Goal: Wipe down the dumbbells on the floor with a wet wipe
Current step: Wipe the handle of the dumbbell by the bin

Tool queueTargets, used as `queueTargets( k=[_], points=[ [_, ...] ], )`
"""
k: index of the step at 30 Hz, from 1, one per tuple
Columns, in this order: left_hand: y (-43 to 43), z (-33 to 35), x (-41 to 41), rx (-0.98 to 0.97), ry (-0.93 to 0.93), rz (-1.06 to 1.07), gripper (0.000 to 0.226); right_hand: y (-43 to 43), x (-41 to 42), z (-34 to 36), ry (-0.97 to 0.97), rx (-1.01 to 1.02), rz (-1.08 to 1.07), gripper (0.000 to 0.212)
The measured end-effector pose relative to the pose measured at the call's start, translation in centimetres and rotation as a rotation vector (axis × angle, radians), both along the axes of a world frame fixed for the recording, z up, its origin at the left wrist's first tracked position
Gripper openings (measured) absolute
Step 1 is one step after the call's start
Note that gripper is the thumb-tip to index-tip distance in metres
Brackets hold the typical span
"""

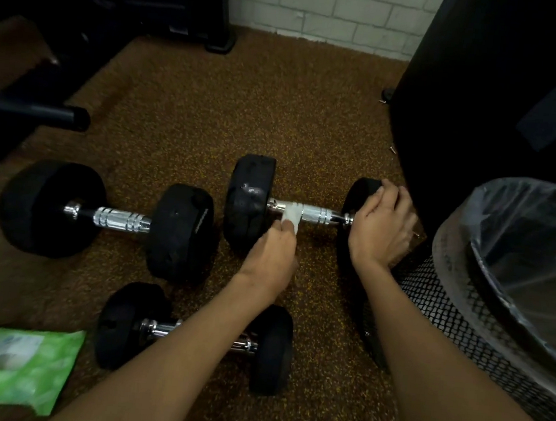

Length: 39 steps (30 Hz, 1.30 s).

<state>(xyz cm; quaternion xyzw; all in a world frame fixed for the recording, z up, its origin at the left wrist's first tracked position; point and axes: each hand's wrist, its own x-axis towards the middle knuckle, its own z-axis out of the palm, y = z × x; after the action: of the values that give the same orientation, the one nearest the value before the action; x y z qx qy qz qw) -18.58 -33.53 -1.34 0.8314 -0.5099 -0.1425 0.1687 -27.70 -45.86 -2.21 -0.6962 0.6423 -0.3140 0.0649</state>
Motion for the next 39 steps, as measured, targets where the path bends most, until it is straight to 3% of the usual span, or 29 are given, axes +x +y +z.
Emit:
queueTargets(
  k=[5, 8, 13, 19, 22, 26, 29, 36, 39],
  points=[
    [1.5, 3.1, 1.2, -0.021, 0.096, 0.007, 0.023, 0.9, 0.3, 2.9, 0.041, 0.223, 0.020, 0.040],
    [1.9, 5.0, 1.9, -0.065, 0.137, 0.028, 0.028, 3.3, 1.5, 6.1, 0.130, 0.250, 0.191, 0.043],
    [1.5, 10.6, 2.2, -0.304, 0.279, 0.069, 0.025, 6.7, 2.6, 13.5, -0.065, 0.383, 0.509, 0.039],
    [0.1, 17.4, -1.4, -0.575, 0.514, -0.067, 0.012, 7.5, -2.9, 20.9, -0.232, 0.199, 0.514, 0.022],
    [-1.8, 18.7, -3.8, -0.618, 0.445, -0.181, 0.015, 6.9, -6.6, 22.6, -0.388, 0.134, 0.443, 0.014],
    [-4.2, 19.7, -8.1, -0.554, 0.427, -0.318, 0.022, 5.8, -12.3, 22.8, -0.430, 0.117, 0.294, 0.008],
    [-5.4, 19.2, -11.3, -0.439, 0.392, -0.395, 0.019, 5.0, -15.5, 21.5, -0.339, 0.149, 0.177, 0.007],
    [-7.1, 16.0, -15.6, -0.046, 0.083, -0.594, 0.023, 3.5, -19.3, 16.8, -0.114, 0.502, 0.042, 0.010],
    [-7.4, 15.1, -15.9, 0.041, 0.061, -0.613, 0.030, 3.7, -19.8, 15.4, -0.048, 0.610, 0.034, 0.008]
  ],
)
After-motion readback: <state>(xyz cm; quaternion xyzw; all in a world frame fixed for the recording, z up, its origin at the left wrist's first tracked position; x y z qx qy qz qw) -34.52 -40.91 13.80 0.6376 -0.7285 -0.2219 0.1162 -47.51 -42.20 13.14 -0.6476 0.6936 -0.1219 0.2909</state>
